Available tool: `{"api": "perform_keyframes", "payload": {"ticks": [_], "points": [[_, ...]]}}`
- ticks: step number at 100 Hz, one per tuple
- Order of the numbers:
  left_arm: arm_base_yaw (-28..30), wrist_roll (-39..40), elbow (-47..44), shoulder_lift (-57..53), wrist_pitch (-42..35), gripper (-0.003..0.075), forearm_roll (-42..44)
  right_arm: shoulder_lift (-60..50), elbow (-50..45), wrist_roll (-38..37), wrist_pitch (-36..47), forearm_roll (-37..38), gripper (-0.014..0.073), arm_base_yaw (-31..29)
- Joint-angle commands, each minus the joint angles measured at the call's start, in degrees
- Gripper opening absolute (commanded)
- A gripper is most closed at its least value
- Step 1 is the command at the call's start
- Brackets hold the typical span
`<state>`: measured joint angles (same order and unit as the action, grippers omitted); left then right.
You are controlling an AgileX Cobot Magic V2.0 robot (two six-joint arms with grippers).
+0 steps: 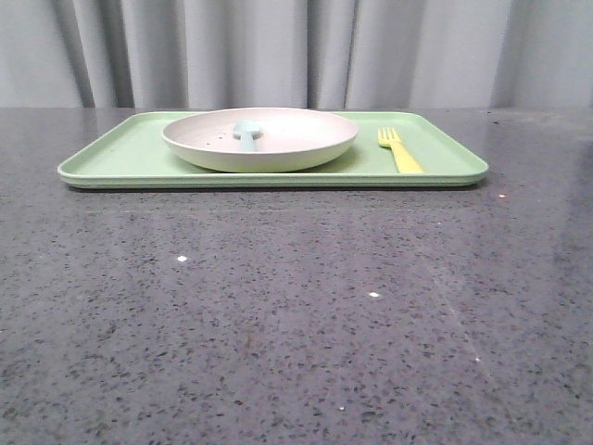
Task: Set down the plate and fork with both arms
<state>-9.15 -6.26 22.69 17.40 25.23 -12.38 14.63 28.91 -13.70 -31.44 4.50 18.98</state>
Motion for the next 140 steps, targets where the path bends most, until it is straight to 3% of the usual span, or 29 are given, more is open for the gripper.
{"api": "perform_keyframes", "payload": {"ticks": [1,15,46,65,90,140], "points": [[1.2,0.6,0.3,-0.4,-9.2,-0.0020,1.1,0.5,1.4,0.5,4.3,1.0,-0.0066,-0.2],[3.7,0.6,-3.3,-2.4,-15.4,-0.0020,3.1,0.5,1.4,0.5,4.3,1.0,-0.0066,-0.2],[7.9,3.8,-9.7,-7.1,-19.1,-0.0020,8.9,0.5,1.4,0.5,4.3,1.0,-0.0066,-0.2],[10.3,4.7,-15.2,-12.3,-20.2,-0.0020,8.9,0.5,1.4,0.5,4.3,1.0,-0.0066,-0.2],[10.7,4.7,-23.5,-17.4,-27.5,-0.0020,8.2,0.5,1.4,0.5,4.3,1.0,-0.0066,-0.2],[10.6,4.7,-23.4,-19.4,-25.2,-0.0020,8.0,0.5,1.4,0.5,4.3,1.0,-0.0066,-0.2]]}}
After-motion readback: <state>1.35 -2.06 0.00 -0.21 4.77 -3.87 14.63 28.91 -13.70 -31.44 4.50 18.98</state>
